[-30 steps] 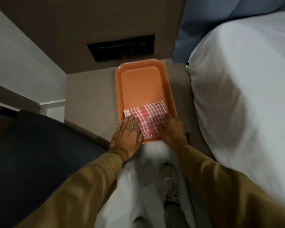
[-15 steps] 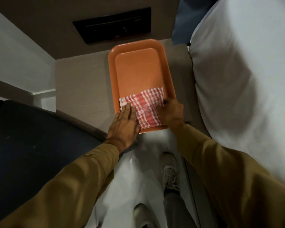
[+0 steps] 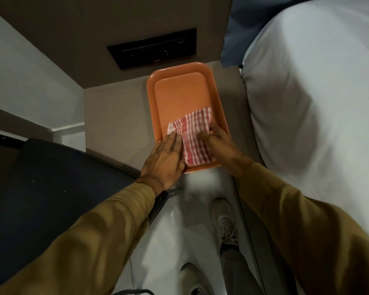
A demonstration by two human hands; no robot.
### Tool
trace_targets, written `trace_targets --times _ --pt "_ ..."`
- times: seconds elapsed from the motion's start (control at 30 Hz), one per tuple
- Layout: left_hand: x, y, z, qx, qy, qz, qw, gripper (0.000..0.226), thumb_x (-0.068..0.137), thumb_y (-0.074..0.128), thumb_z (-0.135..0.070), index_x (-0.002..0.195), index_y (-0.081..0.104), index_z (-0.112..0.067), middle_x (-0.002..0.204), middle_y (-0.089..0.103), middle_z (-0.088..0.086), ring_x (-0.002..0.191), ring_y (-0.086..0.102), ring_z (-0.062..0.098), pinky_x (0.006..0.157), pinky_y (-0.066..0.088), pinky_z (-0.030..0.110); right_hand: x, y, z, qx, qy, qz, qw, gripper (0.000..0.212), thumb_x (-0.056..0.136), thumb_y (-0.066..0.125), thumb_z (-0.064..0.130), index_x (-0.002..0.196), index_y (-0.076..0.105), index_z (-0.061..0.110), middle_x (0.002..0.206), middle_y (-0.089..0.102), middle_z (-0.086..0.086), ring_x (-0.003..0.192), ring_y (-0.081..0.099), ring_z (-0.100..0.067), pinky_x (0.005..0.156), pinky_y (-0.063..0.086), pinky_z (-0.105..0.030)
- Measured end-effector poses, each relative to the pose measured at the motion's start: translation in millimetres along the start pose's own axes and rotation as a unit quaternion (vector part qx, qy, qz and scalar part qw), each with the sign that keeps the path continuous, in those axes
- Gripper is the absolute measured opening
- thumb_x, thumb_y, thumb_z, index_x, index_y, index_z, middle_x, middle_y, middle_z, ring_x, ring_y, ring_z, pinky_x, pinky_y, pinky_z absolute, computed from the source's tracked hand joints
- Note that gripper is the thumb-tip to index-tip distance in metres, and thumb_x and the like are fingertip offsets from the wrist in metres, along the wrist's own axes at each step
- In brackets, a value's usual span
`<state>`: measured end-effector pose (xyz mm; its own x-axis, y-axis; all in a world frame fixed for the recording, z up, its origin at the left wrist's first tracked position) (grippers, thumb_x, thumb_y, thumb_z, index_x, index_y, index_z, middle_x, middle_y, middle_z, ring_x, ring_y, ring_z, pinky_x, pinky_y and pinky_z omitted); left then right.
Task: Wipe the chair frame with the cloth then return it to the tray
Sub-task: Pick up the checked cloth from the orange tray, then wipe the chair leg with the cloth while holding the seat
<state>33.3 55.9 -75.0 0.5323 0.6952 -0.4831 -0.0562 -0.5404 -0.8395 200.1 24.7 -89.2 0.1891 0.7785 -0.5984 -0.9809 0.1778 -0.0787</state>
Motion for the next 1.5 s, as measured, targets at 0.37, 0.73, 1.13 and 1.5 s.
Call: trace_targets --times 0.37,0.73,1.13,1.5 --pt "-104.1 -20.6 3.8 0.013 0.034 -0.029 0.999 0.076 0.115 0.038 -0.037 0.175 -0.003 -0.016 0.185 0.001 0.005 0.172 0.004 0.022 0.138 -0.001 0.034 -114.6 -4.5 7.0 0.071 -0.035 -0.007 0.997 0.044 0.108 0.052 0.033 0.152 0.048 0.028 0.141 0.067 0.000 0.124 0.069 -0.021 0.103 0.057 -0.046" --pt "-187.2 1.4 33.7 0.075 0.024 0.004 0.997 0.074 0.116 0.032 -0.040 0.174 -0.004 -0.012 0.185 0.002 0.005 0.173 0.003 0.020 0.139 -0.003 0.034 -219.5 22.4 -63.7 0.093 0.000 -0.057 0.994 0.037 0.110 0.047 0.031 0.145 0.055 0.023 0.129 0.072 0.007 0.114 0.072 -0.014 0.099 0.058 -0.039" --pt "-289.7 22.8 55.9 0.142 0.051 0.012 0.988 0.076 0.115 0.038 -0.037 0.174 0.000 -0.008 0.185 0.006 0.009 0.172 0.009 0.025 0.142 0.009 0.043 -373.2 95.6 -173.8 0.194 0.053 -0.138 0.970 0.038 0.112 0.041 0.026 0.148 0.052 0.019 0.127 0.069 0.004 0.114 0.069 -0.016 0.098 0.054 -0.036" --pt "-329.8 91.1 93.6 0.273 0.168 0.009 0.947 0.076 0.115 0.029 -0.044 0.174 -0.002 -0.007 0.184 -0.003 0.013 0.172 0.003 0.029 0.142 0.010 0.049 -462.8 221.5 -332.6 0.272 0.187 -0.239 0.913 0.029 0.111 0.044 0.023 0.129 0.067 0.025 0.116 0.078 -0.001 0.105 0.076 -0.022 0.082 0.063 -0.033"
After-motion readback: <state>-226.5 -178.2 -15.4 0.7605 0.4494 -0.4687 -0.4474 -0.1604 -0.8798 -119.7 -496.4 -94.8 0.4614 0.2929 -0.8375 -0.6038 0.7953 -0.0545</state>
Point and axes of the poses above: each hand's wrist, its own x-axis towards the middle knuckle, its own y-axis out of the palm, z = x × y, the point moved 5 cm from there along x, towards the middle knuckle
